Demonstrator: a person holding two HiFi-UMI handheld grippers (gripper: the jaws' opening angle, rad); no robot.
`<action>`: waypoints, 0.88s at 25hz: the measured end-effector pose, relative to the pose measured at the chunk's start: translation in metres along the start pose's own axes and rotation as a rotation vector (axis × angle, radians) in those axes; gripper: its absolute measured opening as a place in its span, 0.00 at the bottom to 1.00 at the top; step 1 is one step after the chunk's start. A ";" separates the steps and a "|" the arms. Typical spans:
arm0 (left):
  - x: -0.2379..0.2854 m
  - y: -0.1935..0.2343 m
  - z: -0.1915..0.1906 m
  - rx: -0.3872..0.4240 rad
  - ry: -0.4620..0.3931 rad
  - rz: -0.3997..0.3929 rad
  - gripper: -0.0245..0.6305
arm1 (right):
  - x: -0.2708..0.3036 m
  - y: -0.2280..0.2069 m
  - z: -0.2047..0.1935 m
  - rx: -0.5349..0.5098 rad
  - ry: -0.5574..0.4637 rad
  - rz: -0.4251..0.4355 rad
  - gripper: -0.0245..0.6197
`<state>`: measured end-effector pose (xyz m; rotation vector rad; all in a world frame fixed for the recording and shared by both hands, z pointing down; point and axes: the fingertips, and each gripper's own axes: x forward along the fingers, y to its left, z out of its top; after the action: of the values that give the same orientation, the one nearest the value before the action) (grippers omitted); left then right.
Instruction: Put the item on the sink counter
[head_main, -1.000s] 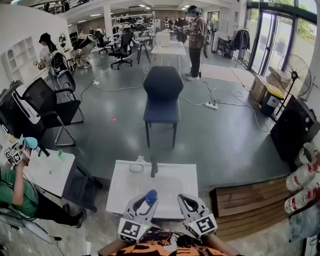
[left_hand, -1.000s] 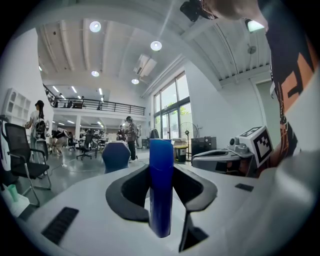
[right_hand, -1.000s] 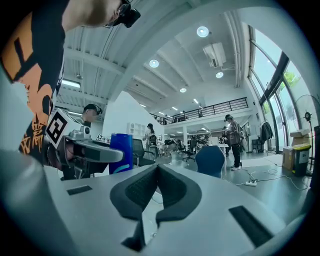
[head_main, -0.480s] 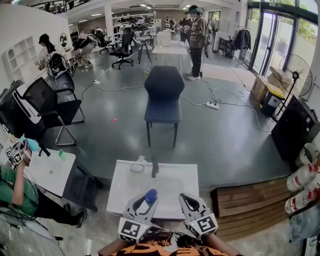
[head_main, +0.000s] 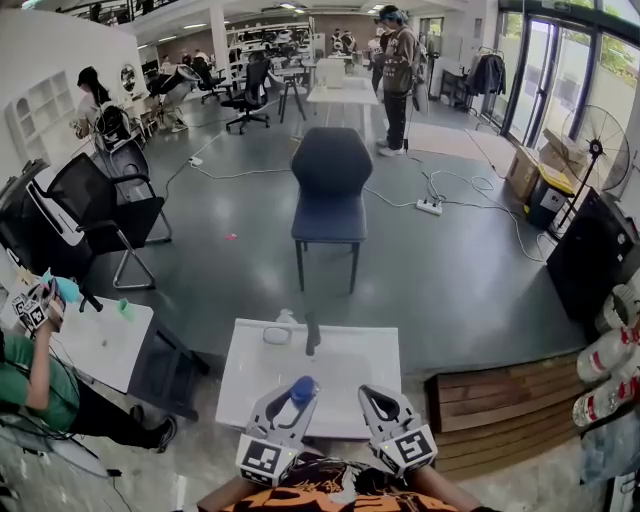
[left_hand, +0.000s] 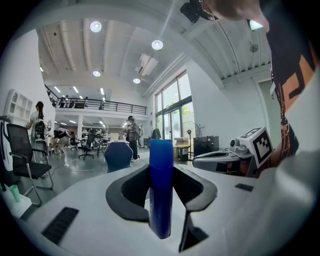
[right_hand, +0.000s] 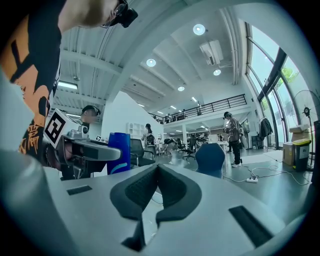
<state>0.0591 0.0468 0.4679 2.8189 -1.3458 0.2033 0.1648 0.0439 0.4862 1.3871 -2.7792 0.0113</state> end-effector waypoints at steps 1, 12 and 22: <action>0.001 0.002 0.001 0.002 -0.001 0.003 0.28 | 0.002 0.000 -0.001 -0.001 0.002 0.004 0.06; 0.011 0.033 0.002 -0.001 0.017 0.006 0.28 | 0.036 0.000 0.003 0.002 0.012 0.033 0.06; 0.025 0.051 0.000 -0.026 0.029 0.031 0.28 | 0.055 -0.013 0.007 -0.004 0.005 0.038 0.06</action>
<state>0.0349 -0.0052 0.4691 2.7648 -1.3772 0.2241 0.1421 -0.0086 0.4815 1.3309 -2.8000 0.0096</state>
